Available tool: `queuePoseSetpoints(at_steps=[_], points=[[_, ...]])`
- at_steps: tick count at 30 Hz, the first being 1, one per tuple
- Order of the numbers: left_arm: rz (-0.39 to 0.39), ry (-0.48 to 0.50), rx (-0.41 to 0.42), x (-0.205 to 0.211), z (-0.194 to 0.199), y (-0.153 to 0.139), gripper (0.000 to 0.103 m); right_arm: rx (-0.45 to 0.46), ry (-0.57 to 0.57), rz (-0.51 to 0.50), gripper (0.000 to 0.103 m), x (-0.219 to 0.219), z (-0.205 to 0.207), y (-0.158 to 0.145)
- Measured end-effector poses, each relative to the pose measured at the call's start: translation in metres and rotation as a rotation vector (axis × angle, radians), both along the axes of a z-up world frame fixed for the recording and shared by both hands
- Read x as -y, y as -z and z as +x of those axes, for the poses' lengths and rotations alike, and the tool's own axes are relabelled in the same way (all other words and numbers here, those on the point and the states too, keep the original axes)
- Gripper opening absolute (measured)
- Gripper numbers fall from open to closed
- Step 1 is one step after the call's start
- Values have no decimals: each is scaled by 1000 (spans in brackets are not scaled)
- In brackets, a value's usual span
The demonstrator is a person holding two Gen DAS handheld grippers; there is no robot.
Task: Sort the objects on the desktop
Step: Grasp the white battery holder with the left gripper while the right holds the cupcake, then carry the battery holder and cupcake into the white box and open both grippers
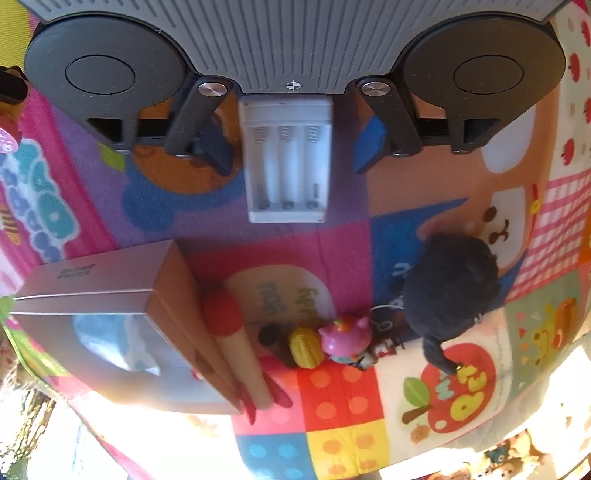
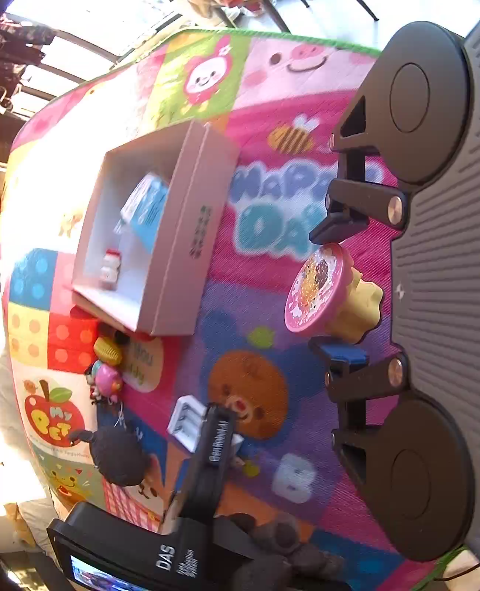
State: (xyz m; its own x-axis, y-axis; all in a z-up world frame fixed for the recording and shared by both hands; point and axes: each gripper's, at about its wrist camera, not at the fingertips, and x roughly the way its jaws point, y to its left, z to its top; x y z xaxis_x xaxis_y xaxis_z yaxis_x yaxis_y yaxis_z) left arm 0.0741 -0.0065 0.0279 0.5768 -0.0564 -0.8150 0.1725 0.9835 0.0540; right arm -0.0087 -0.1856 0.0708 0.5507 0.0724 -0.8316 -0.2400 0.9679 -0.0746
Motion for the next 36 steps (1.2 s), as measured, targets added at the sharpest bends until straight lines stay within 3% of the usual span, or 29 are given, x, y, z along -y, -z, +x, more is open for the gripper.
queuePoseSetpoints(at_steps=[5, 10, 13, 19, 22, 27, 29, 30, 31, 33, 36], points=[[-11, 57, -21, 15, -20, -25, 53, 16, 9, 18, 55, 17, -13, -14], [-148, 58, -16, 28, -45, -80, 53, 108, 16, -10, 55, 32, -25, -47], [-174, 77, 1, 42, -55, -105, 53, 173, 43, -19, 55, 45, -26, -73], [-195, 124, 37, 60, -50, -121, 53, 264, 87, -24, 55, 65, -23, -107], [-244, 131, 86, 63, -34, -129, 53, 294, 107, -11, 55, 74, -12, -118], [-297, 160, 300, 77, 17, -155, 53, 400, 154, 105, 55, 88, 37, -157], [-325, 171, 335, 80, 44, -160, 68, 470, 157, 142, 55, 86, 67, -174], [-324, 168, 317, 80, 57, -158, 89, 499, 147, 156, 55, 83, 83, -180], [-317, 151, 302, 78, 66, -154, 95, 510, 128, 168, 56, 80, 101, -183], [-279, 106, 277, 67, 72, -143, 94, 505, 136, 178, 64, 73, 133, -184], [-202, 45, 199, 43, 61, -110, 95, 496, 171, 157, 71, 65, 148, -171]])
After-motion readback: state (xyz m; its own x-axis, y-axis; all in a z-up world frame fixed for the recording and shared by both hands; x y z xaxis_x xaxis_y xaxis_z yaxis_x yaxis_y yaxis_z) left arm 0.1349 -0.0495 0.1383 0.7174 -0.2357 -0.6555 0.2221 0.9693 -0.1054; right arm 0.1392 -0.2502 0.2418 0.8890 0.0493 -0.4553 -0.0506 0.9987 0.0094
